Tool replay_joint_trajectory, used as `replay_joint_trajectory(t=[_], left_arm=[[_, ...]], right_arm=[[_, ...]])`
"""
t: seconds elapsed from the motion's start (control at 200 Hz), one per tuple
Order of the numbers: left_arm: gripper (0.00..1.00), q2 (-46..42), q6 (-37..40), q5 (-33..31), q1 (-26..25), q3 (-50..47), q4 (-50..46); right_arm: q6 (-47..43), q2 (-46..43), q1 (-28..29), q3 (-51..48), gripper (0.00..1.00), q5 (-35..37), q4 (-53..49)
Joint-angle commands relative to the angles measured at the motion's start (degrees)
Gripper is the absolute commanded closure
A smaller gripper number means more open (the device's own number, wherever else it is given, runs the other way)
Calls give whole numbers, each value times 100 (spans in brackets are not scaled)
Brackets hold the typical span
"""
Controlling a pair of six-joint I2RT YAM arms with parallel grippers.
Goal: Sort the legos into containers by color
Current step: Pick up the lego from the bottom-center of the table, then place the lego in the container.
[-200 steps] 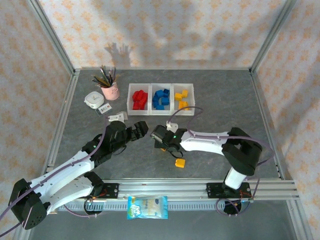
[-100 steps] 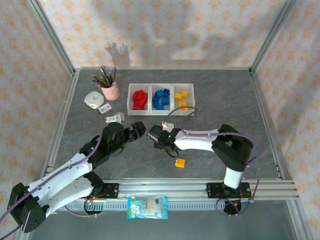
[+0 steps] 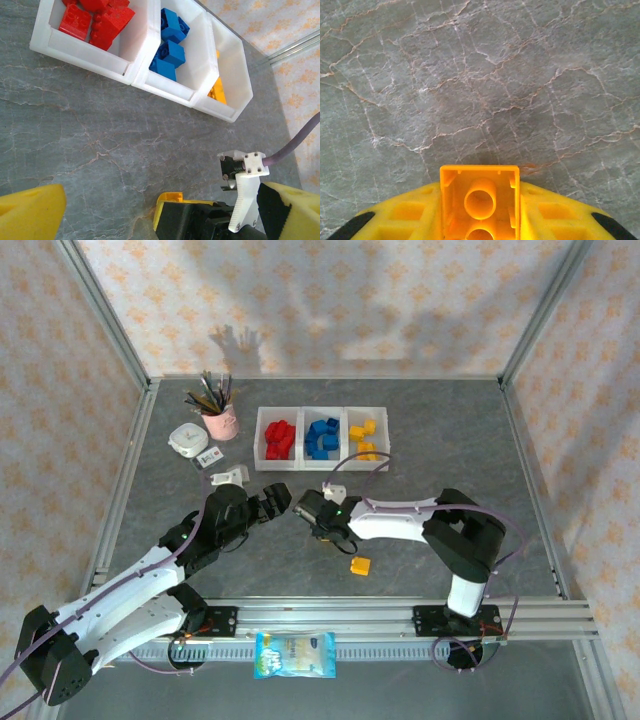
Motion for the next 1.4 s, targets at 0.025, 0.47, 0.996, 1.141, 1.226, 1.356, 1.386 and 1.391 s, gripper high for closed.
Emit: replay_joint_trajectory(t=[0.025,0.47,0.996,1.141,1.226,1.356,1.386,1.391], left_arm=[[1,11,-10,-14,70,34,16],[1,889,237,247,76,554,596],[1,1420,271,303,94,917,872],[1,1351,298,248,95,914,758],[1,1315,303,265,95,888,739],[1,1262,316,270,87,837,678],[1,1244,301,285,86,803,669],[1,1244,300,290,87,797,669]], right_arm=[[-217,-515,-216,-45,66,333,-94],[-1797,-930,-2181,635,65,655,33],[-2713,1416,-3163,3123,48,114,-124],[-2693,966,-3154,2931,42,121,-204],[-2627,527,-3130,2537,40,80,-224],[-2465,-117,-2978,1882,36,251,-501],[-2415,-277,-2925,1710,35,236,-562],[-2411,-292,-2917,1694,34,236,-572]])
